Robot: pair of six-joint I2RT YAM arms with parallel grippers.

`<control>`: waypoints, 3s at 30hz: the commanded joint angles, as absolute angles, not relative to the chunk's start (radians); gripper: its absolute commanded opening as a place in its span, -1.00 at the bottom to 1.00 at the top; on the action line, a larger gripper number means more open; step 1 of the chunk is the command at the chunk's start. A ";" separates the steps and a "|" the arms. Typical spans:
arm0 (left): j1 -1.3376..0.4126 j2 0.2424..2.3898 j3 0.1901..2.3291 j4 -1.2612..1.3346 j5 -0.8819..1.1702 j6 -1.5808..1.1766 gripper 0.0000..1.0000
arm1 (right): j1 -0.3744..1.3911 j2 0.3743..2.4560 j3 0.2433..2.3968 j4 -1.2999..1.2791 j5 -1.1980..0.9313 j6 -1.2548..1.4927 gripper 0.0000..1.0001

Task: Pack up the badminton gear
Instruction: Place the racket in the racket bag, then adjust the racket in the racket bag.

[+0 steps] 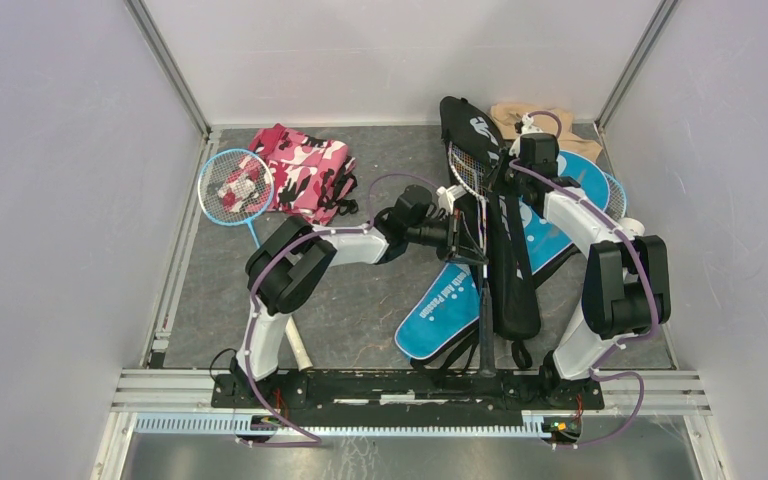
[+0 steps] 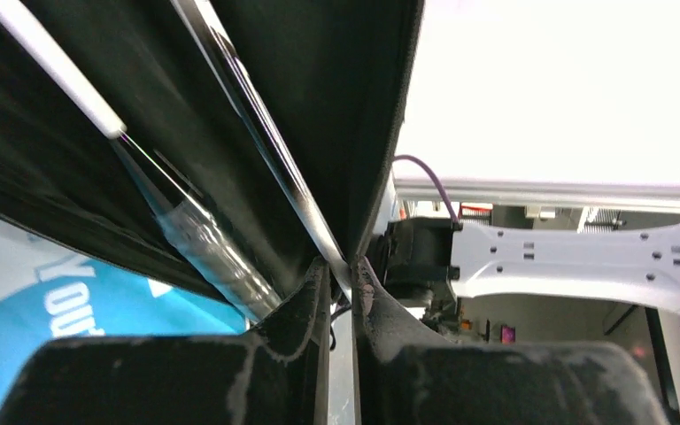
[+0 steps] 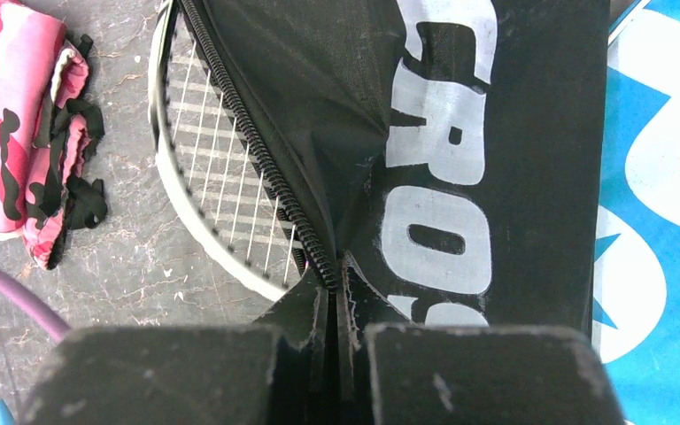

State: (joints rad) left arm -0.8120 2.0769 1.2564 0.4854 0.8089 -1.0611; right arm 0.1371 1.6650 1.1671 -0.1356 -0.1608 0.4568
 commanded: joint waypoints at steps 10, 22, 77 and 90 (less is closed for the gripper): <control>-0.760 2.209 1.559 0.244 0.684 -0.888 -0.96 | 0.135 1.610 1.142 -0.076 -0.198 0.488 -1.00; -0.745 2.292 1.730 0.047 0.549 -0.725 -0.96 | 0.136 1.597 1.146 -0.078 -0.202 0.490 -1.00; -0.679 2.323 1.563 0.340 0.631 -0.656 -0.19 | 0.134 1.576 1.108 -0.065 -0.192 0.469 -1.00; -0.628 2.139 1.550 0.166 0.685 -0.644 -0.96 | 0.131 1.555 1.225 -0.177 -0.086 0.347 -1.00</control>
State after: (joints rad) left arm -0.6518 2.3112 1.5314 0.2520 0.6682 -0.6872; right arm 0.1364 1.6238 1.1366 -0.1448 -0.1547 0.4202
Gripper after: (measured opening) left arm 0.046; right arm 0.022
